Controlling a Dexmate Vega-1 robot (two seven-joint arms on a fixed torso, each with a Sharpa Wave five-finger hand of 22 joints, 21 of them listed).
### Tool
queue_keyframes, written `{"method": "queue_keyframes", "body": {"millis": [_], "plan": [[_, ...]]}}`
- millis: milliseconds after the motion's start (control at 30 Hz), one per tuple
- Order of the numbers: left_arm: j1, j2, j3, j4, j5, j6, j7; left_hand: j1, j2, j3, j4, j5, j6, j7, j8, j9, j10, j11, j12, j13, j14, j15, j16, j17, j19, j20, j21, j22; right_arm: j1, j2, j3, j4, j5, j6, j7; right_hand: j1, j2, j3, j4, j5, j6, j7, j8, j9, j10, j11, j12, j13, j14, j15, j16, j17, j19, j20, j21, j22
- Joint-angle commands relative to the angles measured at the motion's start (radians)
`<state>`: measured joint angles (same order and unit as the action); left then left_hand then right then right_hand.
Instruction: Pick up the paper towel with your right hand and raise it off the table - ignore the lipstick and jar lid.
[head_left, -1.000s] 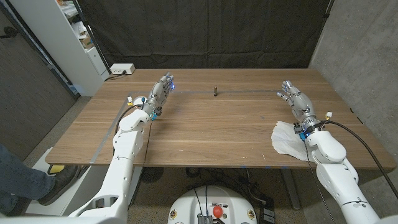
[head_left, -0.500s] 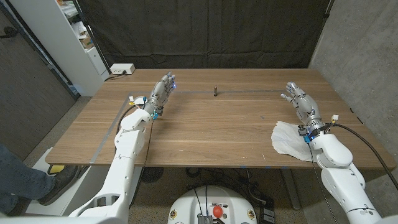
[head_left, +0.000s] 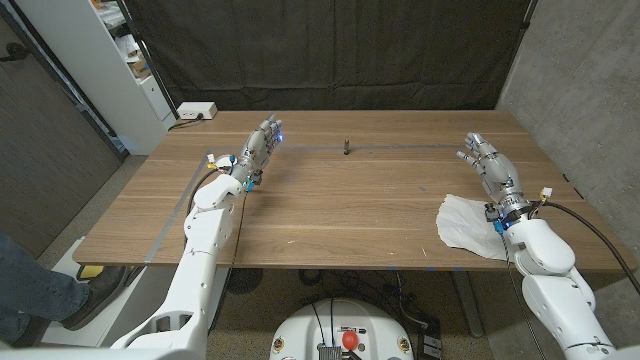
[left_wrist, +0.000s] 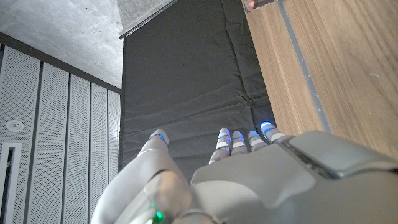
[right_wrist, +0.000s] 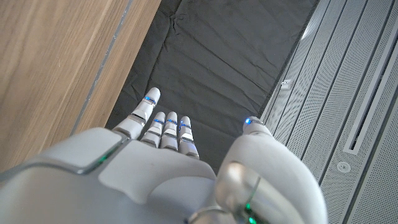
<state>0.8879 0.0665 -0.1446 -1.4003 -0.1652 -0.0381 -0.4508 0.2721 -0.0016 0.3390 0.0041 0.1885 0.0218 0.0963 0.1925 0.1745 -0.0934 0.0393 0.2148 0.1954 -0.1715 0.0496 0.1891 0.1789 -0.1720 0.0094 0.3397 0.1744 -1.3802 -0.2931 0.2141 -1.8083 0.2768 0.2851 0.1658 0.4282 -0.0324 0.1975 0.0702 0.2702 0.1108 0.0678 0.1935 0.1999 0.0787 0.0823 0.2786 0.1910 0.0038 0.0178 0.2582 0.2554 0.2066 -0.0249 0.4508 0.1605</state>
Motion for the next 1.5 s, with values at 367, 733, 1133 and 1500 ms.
{"method": "queue_keyframes", "body": {"millis": [367,733,1133,1500], "plan": [[-0.002,-0.003,0.004,0.006,-0.001,0.003,-0.003,0.000,0.010,0.002,-0.006,-0.003,0.008,0.004,0.005,0.005,0.008,-0.002,0.003,0.000,-0.006,0.004,0.004,0.003,-0.131,0.004,-0.006,0.003,-0.065,0.025,0.038,-0.028,-0.003,0.020,-0.001,0.002,0.010,-0.004,-0.001,0.007,0.015,-0.008,0.012,0.001,0.007,0.004,-0.005,0.001,0.011,0.002,-0.002,-0.001,0.016,-0.004,-0.006,0.004],[-0.012,-0.005,0.015,0.015,0.009,0.003,-0.004,-0.001,0.012,0.002,-0.008,-0.003,0.010,0.003,0.004,0.005,0.010,-0.002,0.003,0.000,-0.007,0.004,0.003,0.003,-0.131,0.004,-0.011,0.003,-0.091,0.040,0.051,-0.028,-0.033,0.050,-0.018,0.004,0.012,-0.004,-0.003,0.009,0.024,-0.013,0.015,0.000,0.012,0.004,-0.009,0.001,0.020,0.000,-0.001,-0.004,0.027,-0.002,-0.011,0.004],[-0.014,-0.004,0.020,0.007,0.014,0.010,0.001,-0.001,0.014,0.001,-0.009,-0.003,0.015,0.004,0.005,0.005,0.009,0.000,0.002,0.000,-0.006,0.004,0.003,0.003,-0.130,0.005,-0.015,0.004,-0.101,0.051,0.061,-0.017,-0.033,0.069,-0.017,0.007,0.013,-0.003,-0.006,0.010,0.026,-0.014,0.015,-0.001,0.015,0.002,-0.012,0.002,0.023,-0.001,-0.002,-0.006,0.031,-0.001,-0.016,0.004],[-0.018,-0.006,0.023,0.017,0.014,0.005,-0.002,-0.002,0.015,0.000,-0.011,-0.003,0.016,0.004,0.003,0.005,0.008,0.000,0.002,0.000,-0.007,0.004,0.002,0.003,-0.129,0.006,-0.019,0.004,-0.130,0.059,0.076,-0.034,-0.036,0.080,-0.017,0.008,0.014,-0.004,-0.007,0.011,0.027,-0.014,0.015,-0.001,0.017,0.003,-0.014,0.002,0.025,-0.001,-0.003,-0.007,0.035,-0.002,-0.020,0.005]]}}
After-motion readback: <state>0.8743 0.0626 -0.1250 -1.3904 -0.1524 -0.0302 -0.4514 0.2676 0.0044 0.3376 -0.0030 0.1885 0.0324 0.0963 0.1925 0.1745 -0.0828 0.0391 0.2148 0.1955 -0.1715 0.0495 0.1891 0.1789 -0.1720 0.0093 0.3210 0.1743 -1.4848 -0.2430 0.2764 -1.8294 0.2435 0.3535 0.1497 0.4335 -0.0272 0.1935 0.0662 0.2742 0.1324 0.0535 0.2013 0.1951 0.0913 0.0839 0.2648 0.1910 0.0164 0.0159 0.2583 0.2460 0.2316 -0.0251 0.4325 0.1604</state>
